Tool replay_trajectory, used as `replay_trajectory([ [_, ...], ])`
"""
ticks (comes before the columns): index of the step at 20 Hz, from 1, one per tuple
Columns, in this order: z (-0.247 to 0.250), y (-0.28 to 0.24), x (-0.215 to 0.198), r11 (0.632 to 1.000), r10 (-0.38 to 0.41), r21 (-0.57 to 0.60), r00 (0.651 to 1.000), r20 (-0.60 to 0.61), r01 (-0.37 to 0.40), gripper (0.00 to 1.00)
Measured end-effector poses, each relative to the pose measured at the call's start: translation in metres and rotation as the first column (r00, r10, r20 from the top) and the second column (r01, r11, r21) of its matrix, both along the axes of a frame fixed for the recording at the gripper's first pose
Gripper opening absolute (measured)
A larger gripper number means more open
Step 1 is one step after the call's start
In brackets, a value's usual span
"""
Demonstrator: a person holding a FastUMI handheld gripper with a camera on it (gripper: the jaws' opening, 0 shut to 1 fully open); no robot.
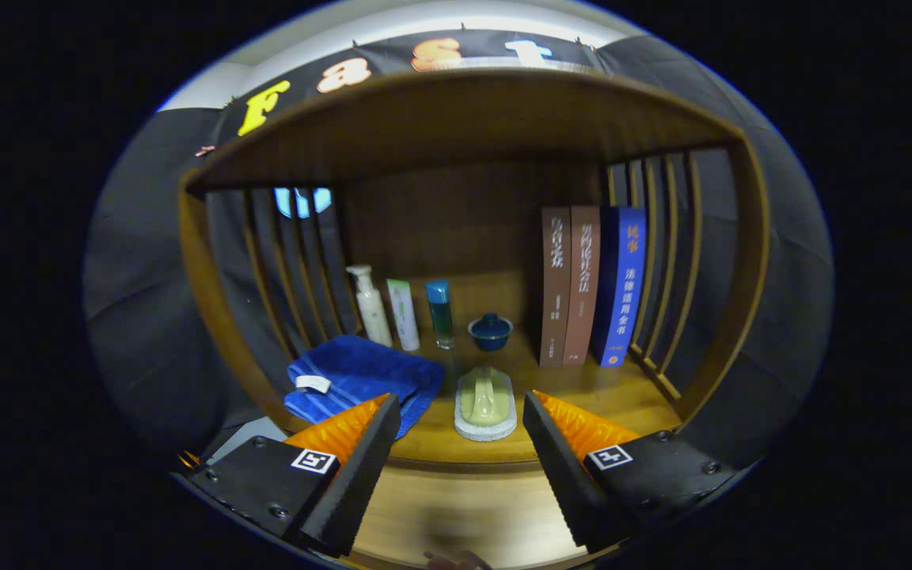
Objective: Pull open the drawer, take out the items inside it, and place them on the countertop above the cabinet.
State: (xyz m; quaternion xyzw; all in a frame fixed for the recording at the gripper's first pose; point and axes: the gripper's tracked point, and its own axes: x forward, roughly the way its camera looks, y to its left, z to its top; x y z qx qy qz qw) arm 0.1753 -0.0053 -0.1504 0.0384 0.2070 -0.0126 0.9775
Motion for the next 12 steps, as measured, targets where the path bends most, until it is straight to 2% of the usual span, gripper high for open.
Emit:
replay_trajectory([
  [5,0.030,0.009,-0.089,1.000,0.002,0.004,0.990,0.143,-0.003,0.99],
  [12,-0.025,0.004,-0.204,0.997,-0.077,0.019,0.974,0.212,0.074,0.99],
])
